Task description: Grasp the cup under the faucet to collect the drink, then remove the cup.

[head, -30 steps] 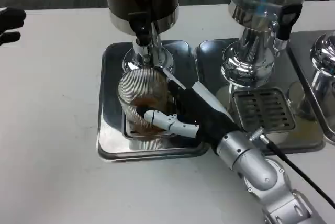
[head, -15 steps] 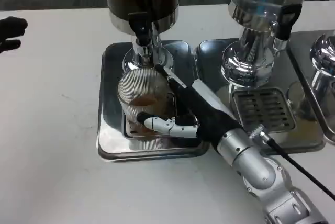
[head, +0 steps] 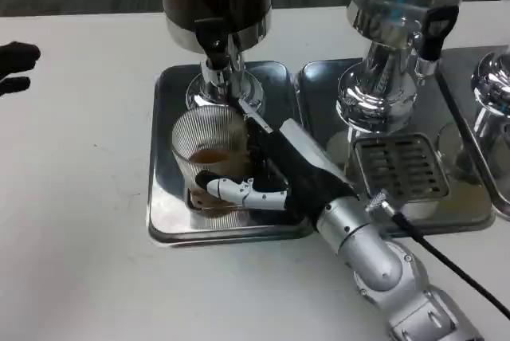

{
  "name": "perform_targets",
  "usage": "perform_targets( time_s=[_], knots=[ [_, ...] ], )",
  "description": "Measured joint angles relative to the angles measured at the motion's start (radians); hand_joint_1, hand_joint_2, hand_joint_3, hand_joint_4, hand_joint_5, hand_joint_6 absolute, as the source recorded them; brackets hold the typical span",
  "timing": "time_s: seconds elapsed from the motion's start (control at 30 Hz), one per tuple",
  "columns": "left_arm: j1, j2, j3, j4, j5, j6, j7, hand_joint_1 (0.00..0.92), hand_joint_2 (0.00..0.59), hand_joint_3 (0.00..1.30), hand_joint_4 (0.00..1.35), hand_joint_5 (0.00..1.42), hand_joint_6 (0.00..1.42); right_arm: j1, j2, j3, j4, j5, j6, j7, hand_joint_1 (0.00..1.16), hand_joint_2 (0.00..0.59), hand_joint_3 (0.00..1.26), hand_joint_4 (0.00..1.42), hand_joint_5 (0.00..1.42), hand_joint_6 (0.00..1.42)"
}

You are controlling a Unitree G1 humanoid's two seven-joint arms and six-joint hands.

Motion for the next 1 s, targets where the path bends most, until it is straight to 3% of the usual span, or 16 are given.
perform_targets(
  time_s=[0.5,0.77,1.0],
  knots=[
    [0.015,0.0,-0.001,-0.001,0.003,0.003,0.013,0.0,0.116,0.44,0.29,0.22,0.27,0.0,0.035,0.03,-0.001,-0.064,0.019,-0.104,0.61,0.207,0.27,0.44,0.58,0.85],
    [0.023,0.0,-0.007,-0.008,0.006,0.003,0.02,0.0,0.127,0.43,0.29,0.22,0.27,0.021,0.046,0.046,-0.003,-0.098,0.017,-0.192,0.62,0.214,0.32,0.51,0.67,0.96],
    [0.011,-0.012,-0.088,-0.03,0.014,0.017,-0.045,0.0,0.134,0.4,0.25,0.21,0.27,0.042,0.056,0.045,-0.003,-0.112,0.015,-0.263,0.64,0.212,0.39,0.59,0.74,1.06]
  ],
)
